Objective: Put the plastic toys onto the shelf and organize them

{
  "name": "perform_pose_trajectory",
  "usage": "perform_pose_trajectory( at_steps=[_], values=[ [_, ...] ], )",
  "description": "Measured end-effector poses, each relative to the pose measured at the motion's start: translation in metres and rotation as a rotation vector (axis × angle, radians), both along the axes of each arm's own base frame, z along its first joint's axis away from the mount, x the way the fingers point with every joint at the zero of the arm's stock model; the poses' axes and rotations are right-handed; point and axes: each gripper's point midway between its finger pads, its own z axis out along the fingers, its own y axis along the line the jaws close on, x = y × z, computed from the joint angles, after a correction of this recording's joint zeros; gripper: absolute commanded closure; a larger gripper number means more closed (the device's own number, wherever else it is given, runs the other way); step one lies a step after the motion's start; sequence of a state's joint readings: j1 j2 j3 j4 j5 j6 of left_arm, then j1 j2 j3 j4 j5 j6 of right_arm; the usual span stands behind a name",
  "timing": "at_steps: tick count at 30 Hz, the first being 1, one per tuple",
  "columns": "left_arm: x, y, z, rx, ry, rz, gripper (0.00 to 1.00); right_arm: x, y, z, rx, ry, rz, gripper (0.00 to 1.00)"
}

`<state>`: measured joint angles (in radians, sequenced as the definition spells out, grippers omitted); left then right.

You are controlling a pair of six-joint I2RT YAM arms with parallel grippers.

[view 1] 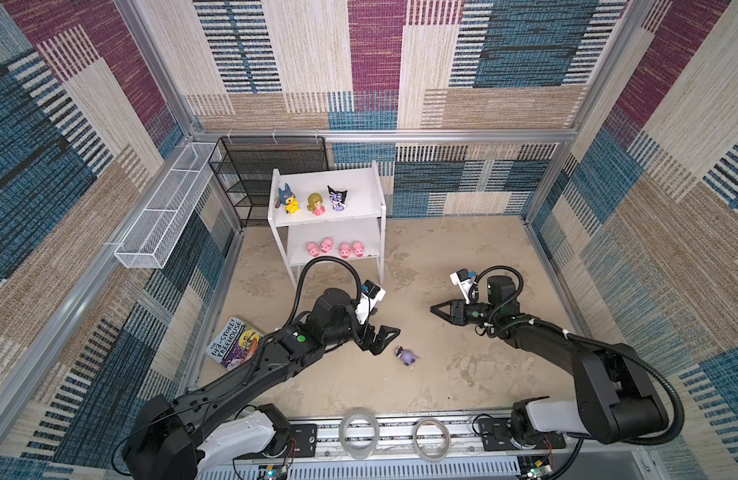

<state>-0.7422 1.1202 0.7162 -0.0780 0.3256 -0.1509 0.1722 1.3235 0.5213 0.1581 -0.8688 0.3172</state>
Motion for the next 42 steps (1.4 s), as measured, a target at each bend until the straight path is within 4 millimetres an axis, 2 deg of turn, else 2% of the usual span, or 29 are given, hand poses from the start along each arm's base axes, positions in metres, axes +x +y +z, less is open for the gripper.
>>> perform_pose_trajectory(
  at_steps=[6, 12, 16, 20, 23, 28, 34, 37, 42],
  values=[
    [-0.008, -0.003, -0.033, 0.073, 0.090, -0.015, 0.01, -0.013, -0.011, 0.006, -0.074, -0.034, -0.073, 0.46],
    [-0.026, -0.005, -0.064, 0.170, 0.192, -0.041, 0.01, -0.036, -0.019, -0.003, -0.115, -0.026, -0.113, 0.33],
    [-0.042, -0.010, -0.068, 0.285, 0.201, -0.091, 0.01, -0.040, -0.025, 0.000, -0.127, -0.055, -0.147, 0.30],
    [-0.054, -0.008, -0.064, 0.411, 0.076, -0.191, 0.01, -0.038, -0.030, 0.000, -0.143, -0.072, -0.185, 0.28],
    [-0.055, 0.006, -0.071, 0.536, -0.053, -0.301, 0.01, -0.035, -0.034, -0.001, -0.159, -0.079, -0.211, 0.24],
    [-0.054, 0.013, -0.089, 0.666, -0.261, -0.527, 0.01, -0.031, -0.040, 0.001, -0.179, -0.100, -0.246, 0.19],
    [-0.066, -0.002, -0.112, 0.662, -0.436, -0.819, 0.02, -0.029, -0.043, 0.006, -0.182, -0.136, -0.268, 0.18],
    [-0.064, -0.012, -0.124, 0.679, -0.463, -0.912, 0.05, -0.030, -0.044, 0.007, -0.180, -0.149, -0.273, 0.18],
    [-0.054, -0.029, -0.133, 0.685, -0.532, -0.979, 0.06, -0.030, -0.045, 0.011, -0.177, -0.167, -0.280, 0.18]
  ],
)
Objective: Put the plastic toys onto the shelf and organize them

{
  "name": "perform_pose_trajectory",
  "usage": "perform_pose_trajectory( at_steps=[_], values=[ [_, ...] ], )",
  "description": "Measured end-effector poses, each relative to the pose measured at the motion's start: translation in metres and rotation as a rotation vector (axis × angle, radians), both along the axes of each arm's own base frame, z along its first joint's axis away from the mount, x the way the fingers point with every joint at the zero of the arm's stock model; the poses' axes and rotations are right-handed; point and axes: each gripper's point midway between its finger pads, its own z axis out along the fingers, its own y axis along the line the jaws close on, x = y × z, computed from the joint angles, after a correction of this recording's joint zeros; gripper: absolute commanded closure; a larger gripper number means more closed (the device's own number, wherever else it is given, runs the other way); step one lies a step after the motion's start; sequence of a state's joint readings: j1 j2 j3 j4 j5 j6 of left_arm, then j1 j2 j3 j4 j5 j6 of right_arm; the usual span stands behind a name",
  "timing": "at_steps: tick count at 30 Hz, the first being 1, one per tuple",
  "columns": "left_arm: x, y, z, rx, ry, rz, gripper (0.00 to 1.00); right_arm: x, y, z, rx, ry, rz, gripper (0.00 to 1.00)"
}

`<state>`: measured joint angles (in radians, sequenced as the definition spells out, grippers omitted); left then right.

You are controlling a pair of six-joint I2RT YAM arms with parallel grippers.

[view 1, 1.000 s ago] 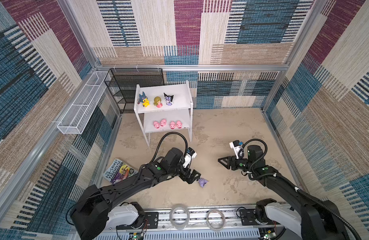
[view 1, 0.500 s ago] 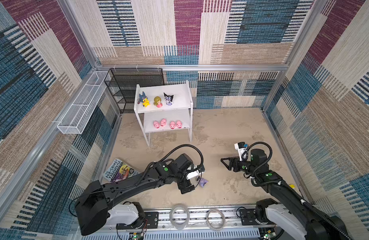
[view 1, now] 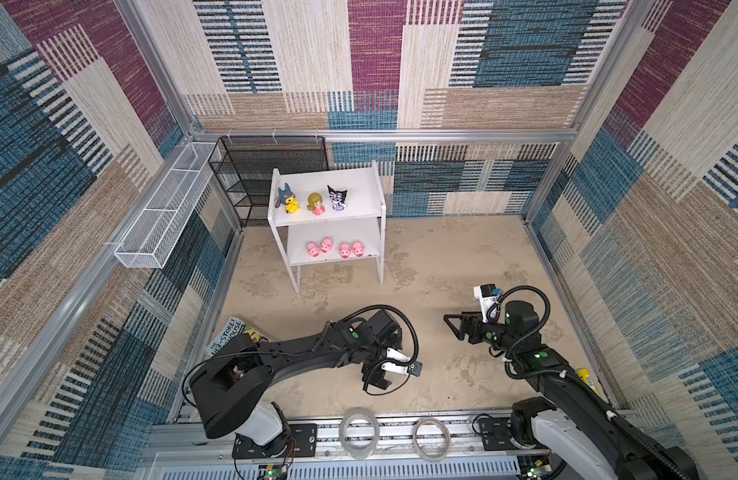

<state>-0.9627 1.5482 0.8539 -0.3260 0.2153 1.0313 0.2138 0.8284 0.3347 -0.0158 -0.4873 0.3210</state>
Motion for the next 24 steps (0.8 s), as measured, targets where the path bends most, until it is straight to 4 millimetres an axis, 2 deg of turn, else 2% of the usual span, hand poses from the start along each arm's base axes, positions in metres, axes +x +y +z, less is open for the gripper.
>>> perform_pose_trajectory(
  at_steps=[4, 7, 10, 14, 18, 22, 23, 24],
  values=[
    [0.007, -0.009, -0.008, 0.017, -0.016, -0.036, 0.10, 0.000, 0.000, 0.003, 0.002, -0.010, 0.000, 0.17],
    [0.011, -0.014, -0.013, 0.030, -0.025, -0.059, 0.17, 0.000, 0.000, 0.004, 0.004, -0.018, 0.000, 0.17],
    [0.014, -0.018, -0.017, 0.041, -0.031, -0.080, 0.27, 0.000, 0.000, 0.004, 0.004, -0.018, 0.000, 0.17],
    [0.015, -0.015, -0.021, 0.067, -0.035, -0.079, 0.51, 0.000, 0.000, 0.005, 0.004, -0.025, 0.000, 0.17],
    [0.013, -0.011, -0.025, 0.077, -0.029, -0.078, 0.65, 0.001, 0.000, 0.008, 0.003, -0.041, 0.003, 0.16],
    [0.013, -0.010, -0.024, 0.075, -0.026, -0.073, 0.74, 0.001, 0.001, 0.009, 0.006, -0.048, 0.006, 0.15],
    [0.012, -0.010, -0.023, 0.073, -0.025, -0.072, 0.76, 0.001, 0.001, 0.010, 0.008, -0.050, 0.008, 0.04],
    [0.012, -0.010, -0.021, 0.070, -0.024, -0.070, 0.77, 0.000, 0.002, 0.011, 0.010, -0.056, 0.011, 0.00]
  ],
)
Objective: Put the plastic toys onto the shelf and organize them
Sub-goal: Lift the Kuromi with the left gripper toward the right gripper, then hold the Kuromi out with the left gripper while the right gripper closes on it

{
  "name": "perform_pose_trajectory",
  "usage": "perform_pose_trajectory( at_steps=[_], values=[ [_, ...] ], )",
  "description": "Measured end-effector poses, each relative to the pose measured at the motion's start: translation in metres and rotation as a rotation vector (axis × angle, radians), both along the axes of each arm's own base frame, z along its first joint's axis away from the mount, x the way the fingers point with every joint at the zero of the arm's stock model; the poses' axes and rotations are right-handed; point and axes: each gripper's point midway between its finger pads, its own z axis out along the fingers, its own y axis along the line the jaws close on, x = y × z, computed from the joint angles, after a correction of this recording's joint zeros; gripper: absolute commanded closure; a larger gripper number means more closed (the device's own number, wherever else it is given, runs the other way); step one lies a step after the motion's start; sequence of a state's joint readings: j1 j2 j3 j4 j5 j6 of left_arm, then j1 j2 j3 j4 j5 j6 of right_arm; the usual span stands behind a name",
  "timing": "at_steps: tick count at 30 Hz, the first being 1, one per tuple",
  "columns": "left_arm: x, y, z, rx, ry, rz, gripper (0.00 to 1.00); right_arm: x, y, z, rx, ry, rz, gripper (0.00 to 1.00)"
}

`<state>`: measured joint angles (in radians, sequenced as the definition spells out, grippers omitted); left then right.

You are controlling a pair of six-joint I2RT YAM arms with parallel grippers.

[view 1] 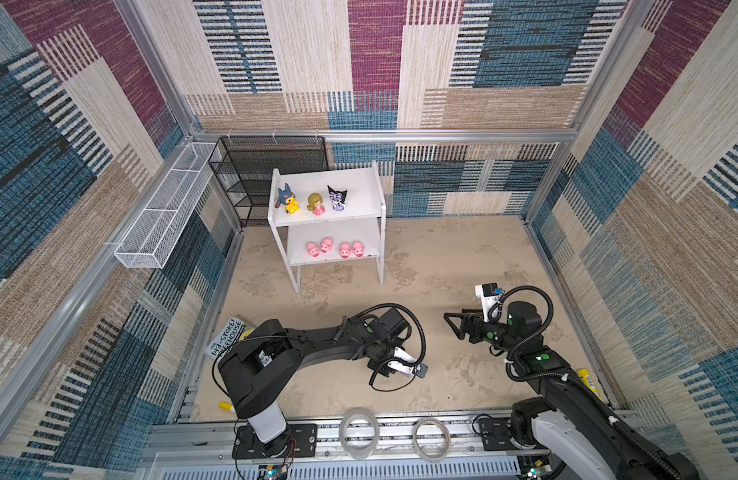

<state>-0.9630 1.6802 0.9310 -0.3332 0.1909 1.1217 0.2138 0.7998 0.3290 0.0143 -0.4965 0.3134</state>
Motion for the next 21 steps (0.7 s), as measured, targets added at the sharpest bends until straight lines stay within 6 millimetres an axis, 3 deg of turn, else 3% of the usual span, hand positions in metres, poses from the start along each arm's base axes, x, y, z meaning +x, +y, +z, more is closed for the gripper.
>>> perform_pose_trajectory(
  at_steps=[4, 9, 12, 18, 21],
  values=[
    [-0.008, -0.002, 0.024, -0.060, 0.054, 0.054, 0.77, -0.001, 0.004, 0.016, 0.010, -0.071, 0.036, 0.00],
    [-0.029, -0.007, 0.099, -0.277, 0.145, 0.092, 0.76, 0.000, 0.014, 0.052, 0.026, -0.245, 0.107, 0.04],
    [-0.052, 0.004, 0.138, -0.394, 0.224, 0.098, 0.75, -0.004, 0.024, 0.067, 0.043, -0.333, 0.184, 0.10],
    [-0.095, 0.043, 0.185, -0.536, 0.355, 0.133, 0.78, -0.040, 0.069, 0.101, 0.071, -0.534, 0.472, 0.15],
    [-0.104, 0.059, 0.198, -0.593, 0.390, 0.169, 0.85, -0.064, 0.093, 0.121, 0.072, -0.655, 0.634, 0.30]
  ],
)
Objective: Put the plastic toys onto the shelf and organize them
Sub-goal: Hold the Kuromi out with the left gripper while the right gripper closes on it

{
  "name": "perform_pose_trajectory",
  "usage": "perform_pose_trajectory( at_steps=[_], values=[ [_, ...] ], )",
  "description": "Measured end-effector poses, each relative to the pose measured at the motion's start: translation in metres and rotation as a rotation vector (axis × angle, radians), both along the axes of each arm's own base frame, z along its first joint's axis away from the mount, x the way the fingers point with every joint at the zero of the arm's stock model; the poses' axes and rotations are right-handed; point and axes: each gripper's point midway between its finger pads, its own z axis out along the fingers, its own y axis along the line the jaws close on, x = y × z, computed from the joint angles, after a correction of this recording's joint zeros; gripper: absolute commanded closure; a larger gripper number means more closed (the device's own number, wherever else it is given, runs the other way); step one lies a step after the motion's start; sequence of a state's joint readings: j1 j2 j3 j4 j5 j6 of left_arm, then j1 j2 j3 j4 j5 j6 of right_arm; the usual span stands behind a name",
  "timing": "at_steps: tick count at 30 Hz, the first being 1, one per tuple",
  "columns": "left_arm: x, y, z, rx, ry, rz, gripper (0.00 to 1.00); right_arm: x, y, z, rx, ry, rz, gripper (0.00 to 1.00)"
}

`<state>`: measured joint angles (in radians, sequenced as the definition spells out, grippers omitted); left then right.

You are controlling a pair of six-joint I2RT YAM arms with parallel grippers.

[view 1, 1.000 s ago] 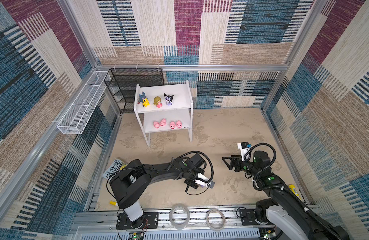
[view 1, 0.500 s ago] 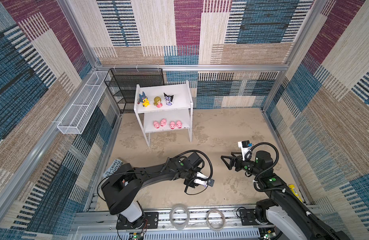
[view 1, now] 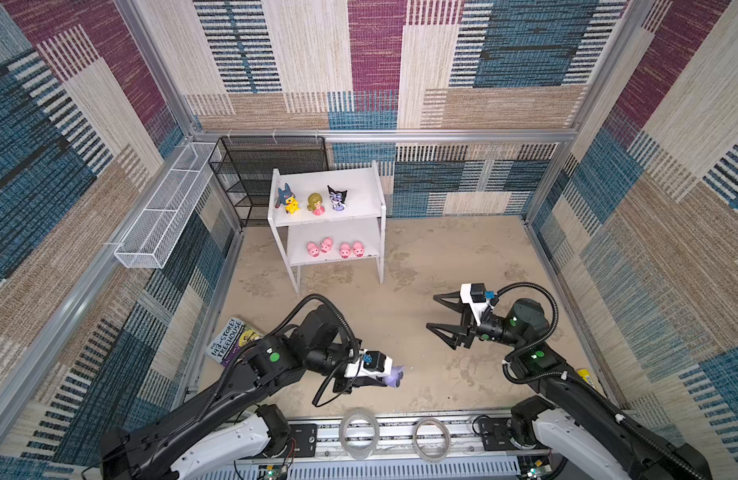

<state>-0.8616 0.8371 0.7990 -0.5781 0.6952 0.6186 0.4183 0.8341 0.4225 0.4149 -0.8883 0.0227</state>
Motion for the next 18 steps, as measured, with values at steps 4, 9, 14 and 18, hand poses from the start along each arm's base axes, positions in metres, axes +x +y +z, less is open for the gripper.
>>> perform_pose_trajectory(
  at_steps=[4, 9, 14, 18],
  values=[
    [-0.004, 0.011, 0.002, 0.000, 0.077, 0.045, 0.81, -0.027, 0.026, 0.023, -0.015, -0.132, 0.161, 0.42],
    [0.017, 0.013, 0.006, 0.012, 0.245, 0.127, 0.80, -0.062, 0.058, 0.048, -0.042, -0.245, 0.336, 0.45],
    [0.025, 0.012, 0.015, -0.036, 0.376, 0.111, 0.79, -0.083, 0.080, 0.055, -0.109, -0.287, 0.412, 0.41],
    [0.018, 0.014, 0.029, -0.101, 0.394, 0.061, 0.78, -0.091, 0.087, 0.046, -0.182, -0.282, 0.426, 0.33]
  ],
)
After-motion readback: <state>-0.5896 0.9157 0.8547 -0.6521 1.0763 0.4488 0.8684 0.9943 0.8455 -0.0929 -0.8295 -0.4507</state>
